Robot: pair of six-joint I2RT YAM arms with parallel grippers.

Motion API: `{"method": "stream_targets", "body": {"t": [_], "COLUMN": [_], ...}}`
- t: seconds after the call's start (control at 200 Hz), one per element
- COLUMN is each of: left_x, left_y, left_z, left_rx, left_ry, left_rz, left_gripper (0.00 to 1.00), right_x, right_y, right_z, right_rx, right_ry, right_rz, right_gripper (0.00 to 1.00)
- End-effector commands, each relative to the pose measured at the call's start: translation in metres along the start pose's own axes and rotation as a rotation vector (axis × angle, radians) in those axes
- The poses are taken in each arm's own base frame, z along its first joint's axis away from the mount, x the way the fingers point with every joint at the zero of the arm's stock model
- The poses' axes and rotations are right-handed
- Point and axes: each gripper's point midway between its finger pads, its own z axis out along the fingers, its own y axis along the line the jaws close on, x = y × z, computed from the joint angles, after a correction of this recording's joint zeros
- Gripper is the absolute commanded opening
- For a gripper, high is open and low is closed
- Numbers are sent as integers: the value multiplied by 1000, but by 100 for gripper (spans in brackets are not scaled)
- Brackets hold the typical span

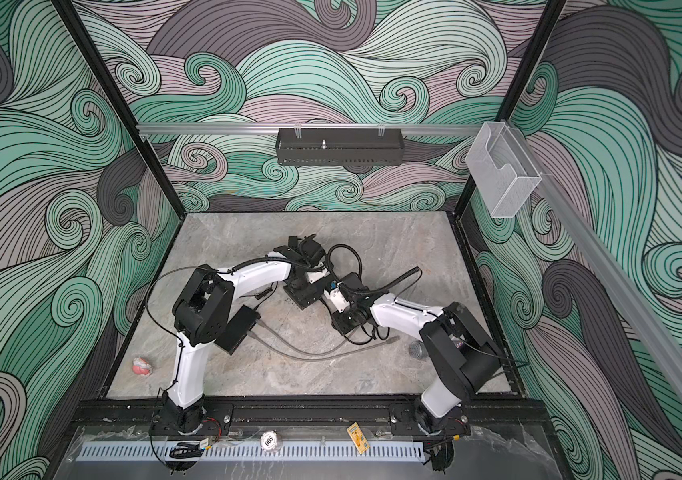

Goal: Insert the plug into the switch port

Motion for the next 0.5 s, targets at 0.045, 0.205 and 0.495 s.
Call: {"method": "stream_targets", "body": {"t": [0.045, 0.205, 0.495], "left_x": [38, 39, 36], "left_y": [-11, -10, -5], "left_z": [33, 34, 35], "left_rx": [56, 54, 49], "left_ry": [157, 160, 159], "left_rz": [-21, -23, -45], "left_gripper": [99, 99, 99], "right_x": [-4, -3, 1], "right_y": [1, -2, 0], "right_z": [-5, -12, -14], "right_rx": [4, 29, 22], "right_ry": [-6, -28, -37], "right_rz": [1, 10, 25], "right_gripper": [9, 0, 0]}}
